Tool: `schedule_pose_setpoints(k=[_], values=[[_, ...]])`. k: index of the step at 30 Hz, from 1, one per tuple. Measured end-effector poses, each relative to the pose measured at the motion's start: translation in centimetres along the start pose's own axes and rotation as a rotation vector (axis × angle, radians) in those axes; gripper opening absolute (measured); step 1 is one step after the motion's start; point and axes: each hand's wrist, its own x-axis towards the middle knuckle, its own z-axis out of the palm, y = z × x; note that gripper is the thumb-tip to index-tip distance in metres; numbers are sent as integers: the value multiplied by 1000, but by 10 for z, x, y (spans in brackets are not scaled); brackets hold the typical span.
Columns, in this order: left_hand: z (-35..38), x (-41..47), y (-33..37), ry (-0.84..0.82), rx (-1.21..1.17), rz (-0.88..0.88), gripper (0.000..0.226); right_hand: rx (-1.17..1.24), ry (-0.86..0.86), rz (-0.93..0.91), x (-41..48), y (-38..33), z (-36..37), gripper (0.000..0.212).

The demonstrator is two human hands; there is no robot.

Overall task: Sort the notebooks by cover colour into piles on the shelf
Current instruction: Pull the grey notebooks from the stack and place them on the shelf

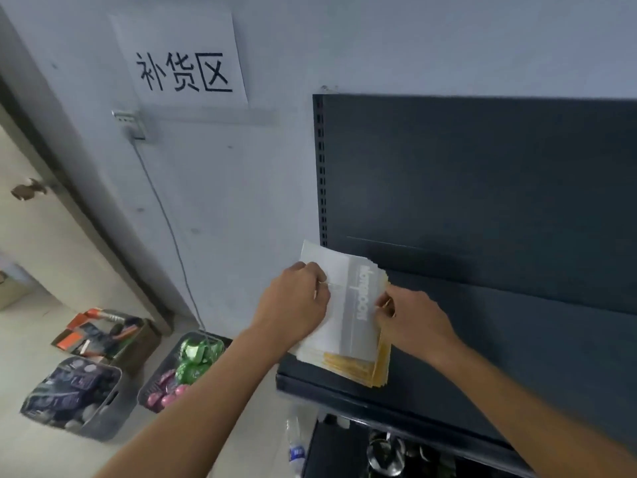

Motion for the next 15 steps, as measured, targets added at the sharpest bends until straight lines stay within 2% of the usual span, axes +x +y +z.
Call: schedule_pose_setpoints(k=[5,9,15], values=[[7,17,-25,-2,63,-40,33,65,100,120,-1,-13,21,24],[8,34,-26,-48,124,-116,42,18,67,206,8,-20,30,39],[9,52,-33,-257,132,-173,24,-136,58,228,6,-32,45,48]])
